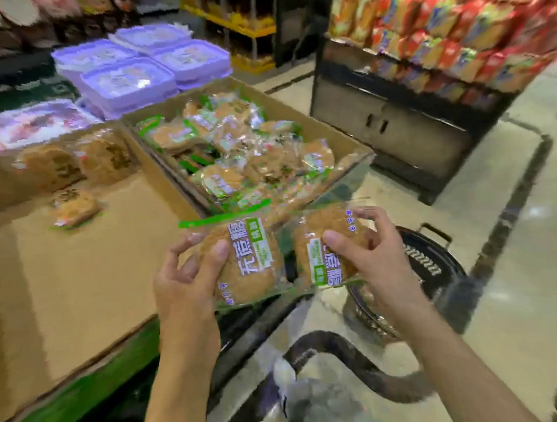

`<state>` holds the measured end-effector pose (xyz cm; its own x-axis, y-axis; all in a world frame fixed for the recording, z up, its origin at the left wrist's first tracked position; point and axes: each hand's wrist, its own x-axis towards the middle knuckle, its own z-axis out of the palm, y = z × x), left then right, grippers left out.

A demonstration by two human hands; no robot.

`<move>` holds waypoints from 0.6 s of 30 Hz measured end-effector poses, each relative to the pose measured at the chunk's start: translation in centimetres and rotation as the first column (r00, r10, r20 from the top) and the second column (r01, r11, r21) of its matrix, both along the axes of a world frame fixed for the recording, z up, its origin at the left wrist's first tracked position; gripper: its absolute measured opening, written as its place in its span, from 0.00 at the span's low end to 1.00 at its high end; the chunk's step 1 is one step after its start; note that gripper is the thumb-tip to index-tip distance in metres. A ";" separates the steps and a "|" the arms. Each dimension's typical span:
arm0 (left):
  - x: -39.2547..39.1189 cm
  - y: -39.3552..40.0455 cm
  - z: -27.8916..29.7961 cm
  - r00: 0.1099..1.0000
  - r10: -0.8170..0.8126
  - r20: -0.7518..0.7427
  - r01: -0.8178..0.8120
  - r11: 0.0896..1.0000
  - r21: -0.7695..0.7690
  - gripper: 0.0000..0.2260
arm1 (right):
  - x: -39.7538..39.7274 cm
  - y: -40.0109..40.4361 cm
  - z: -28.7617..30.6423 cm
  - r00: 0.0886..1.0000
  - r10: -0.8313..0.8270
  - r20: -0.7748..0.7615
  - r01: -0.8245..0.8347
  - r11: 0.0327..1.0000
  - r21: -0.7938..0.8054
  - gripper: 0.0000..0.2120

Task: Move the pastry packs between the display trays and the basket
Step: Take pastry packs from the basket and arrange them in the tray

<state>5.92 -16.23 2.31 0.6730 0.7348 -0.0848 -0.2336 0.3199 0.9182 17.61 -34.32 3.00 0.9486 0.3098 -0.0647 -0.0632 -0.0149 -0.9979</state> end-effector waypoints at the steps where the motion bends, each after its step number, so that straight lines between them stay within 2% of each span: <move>1: 0.9 -2.4 -0.5 0.998 -0.059 -0.006 0.059 0.998 -0.005 0.12 | -0.5 -3.5 -0.2 0.996 -0.083 -0.010 0.083 0.996 -0.015 0.21; 4: 3.8 -8.8 -1.9 0.981 -0.190 -0.029 0.188 0.981 -0.047 0.12 | -1.6 -12.4 -1.1 0.960 -0.280 -0.016 0.279 0.959 -0.057 0.19; 8: 8.1 -18.7 -3.1 0.922 -0.374 -0.097 0.373 0.927 -0.025 0.11 | -2.7 -24.0 -2.5 0.859 -0.505 -0.083 0.504 0.863 -0.027 0.28; 10: 10.5 -23.9 -3.9 0.887 -0.440 -0.139 0.445 0.896 -0.001 0.12 | -2.6 -29.4 -3.4 0.806 -0.585 -0.092 0.587 0.810 -0.014 0.29; 15: 16.6 -38.2 -6.6 0.802 -0.563 -0.200 0.575 0.818 0.001 0.15 | 0.3 -42.9 -7.3 0.728 -0.669 -0.147 0.675 0.737 -0.010 0.22; 18: 18.9 -46.0 -8.4 0.782 -0.556 -0.282 0.573 0.819 -0.024 0.18 | 2.9 -50.2 -8.8 0.727 -0.660 -0.189 0.666 0.745 -0.040 0.21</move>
